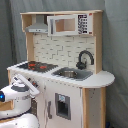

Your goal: Play with the kitchen

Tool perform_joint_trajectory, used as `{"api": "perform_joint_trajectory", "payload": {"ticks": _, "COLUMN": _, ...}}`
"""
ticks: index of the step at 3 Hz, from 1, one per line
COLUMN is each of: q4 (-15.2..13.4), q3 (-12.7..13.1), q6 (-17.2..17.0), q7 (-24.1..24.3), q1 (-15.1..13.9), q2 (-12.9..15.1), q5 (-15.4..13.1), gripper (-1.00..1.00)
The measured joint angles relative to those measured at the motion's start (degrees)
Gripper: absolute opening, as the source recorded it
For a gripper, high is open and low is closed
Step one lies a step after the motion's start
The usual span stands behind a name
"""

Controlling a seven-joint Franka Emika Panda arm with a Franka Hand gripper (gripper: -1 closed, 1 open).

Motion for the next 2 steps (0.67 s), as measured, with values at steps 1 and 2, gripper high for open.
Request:
{"api": "perform_joint_trajectory", "payload": {"ticks": 1, "q4": -0.76, "q3": 0.35, "q6": -0.82, "q7": -4.01, "q1": 0.18, "q2": 0.01, "q5": -0.10, "gripper": -1.00}}
{"api": "perform_joint_trajectory", "payload": {"ticks": 2, "q4": -0.70, "q3": 0.38, "q6": -1.44, "q7": -9.86, "q1": 0.32, "q2": 0.03, "q5": -0.11, "gripper": -1.00}}
